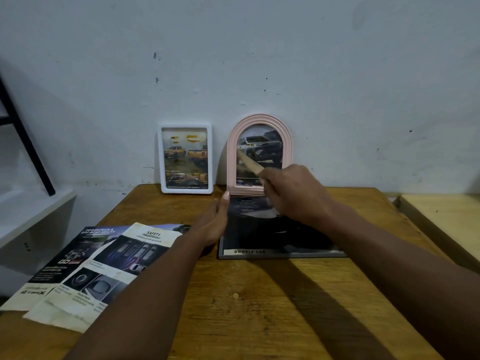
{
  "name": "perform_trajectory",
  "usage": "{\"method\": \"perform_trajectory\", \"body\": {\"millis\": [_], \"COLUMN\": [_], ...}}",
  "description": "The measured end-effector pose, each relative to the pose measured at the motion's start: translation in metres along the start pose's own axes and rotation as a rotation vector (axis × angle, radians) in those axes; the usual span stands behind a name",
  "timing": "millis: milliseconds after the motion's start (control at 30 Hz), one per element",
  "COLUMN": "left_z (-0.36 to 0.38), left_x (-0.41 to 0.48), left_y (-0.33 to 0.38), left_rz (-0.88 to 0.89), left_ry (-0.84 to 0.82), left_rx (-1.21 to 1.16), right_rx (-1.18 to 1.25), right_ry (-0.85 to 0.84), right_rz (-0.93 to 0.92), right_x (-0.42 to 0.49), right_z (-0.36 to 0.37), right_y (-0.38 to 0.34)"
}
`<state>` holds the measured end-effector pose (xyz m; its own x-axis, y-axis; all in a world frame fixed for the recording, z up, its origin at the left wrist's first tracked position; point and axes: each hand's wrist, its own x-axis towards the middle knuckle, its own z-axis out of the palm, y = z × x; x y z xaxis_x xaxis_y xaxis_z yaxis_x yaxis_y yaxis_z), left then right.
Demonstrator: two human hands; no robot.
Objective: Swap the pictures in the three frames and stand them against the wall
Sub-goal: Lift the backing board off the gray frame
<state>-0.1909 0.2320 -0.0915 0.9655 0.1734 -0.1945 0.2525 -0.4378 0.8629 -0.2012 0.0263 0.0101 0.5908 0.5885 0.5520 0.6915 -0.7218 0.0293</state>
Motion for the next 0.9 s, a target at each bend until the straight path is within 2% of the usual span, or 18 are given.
{"method": "perform_trajectory", "body": {"millis": [67, 133, 233, 300, 333, 400, 533, 633, 733, 800, 900], "left_z": [-0.001, -0.005, -0.012, -0.016, -0.016, -0.011, -0.012, -0.021, -0.033, -0.039, -0.037], "left_x": [0.013, -0.004, -0.015, -0.023, -0.028, -0.032, -0.04, -0.054, -0.071, -0.082, -0.097], "left_y": [-0.005, 0.021, 0.066, 0.096, 0.108, 0.122, 0.127, 0.113, 0.099, 0.09, 0.069], "left_rz": [0.001, 0.011, 0.044, 0.007, 0.006, 0.021, 0.084, 0.141, 0.177, 0.189, 0.244], "left_ry": [-0.025, -0.012, 0.031, -0.063, -0.114, -0.122, 0.083, 0.189, 0.265, 0.306, 0.35], "left_rx": [-0.056, -0.186, -0.526, -0.758, -0.776, -0.768, -0.75, -0.66, -0.594, -0.539, -0.297], "right_rx": [0.02, 0.051, 0.15, 0.229, 0.275, 0.344, 0.378, 0.314, 0.233, 0.353, 0.535], "right_ry": [0.082, 0.133, 0.196, 0.192, 0.169, 0.111, 0.125, 0.113, -0.022, -0.091, -0.029], "right_rz": [0.013, 0.026, 0.057, 0.077, 0.095, 0.133, 0.244, 0.465, 0.713, 0.787, 0.811], "right_x": [0.003, 0.001, -0.01, -0.018, -0.021, -0.026, -0.038, -0.051, -0.07, -0.086, -0.111], "right_z": [-0.017, -0.031, -0.047, -0.048, -0.046, -0.041, -0.038, -0.035, -0.031, -0.029, -0.021], "right_y": [0.014, 0.025, 0.028, 0.021, 0.017, 0.009, 0.01, 0.036, 0.06, 0.063, 0.051]}}
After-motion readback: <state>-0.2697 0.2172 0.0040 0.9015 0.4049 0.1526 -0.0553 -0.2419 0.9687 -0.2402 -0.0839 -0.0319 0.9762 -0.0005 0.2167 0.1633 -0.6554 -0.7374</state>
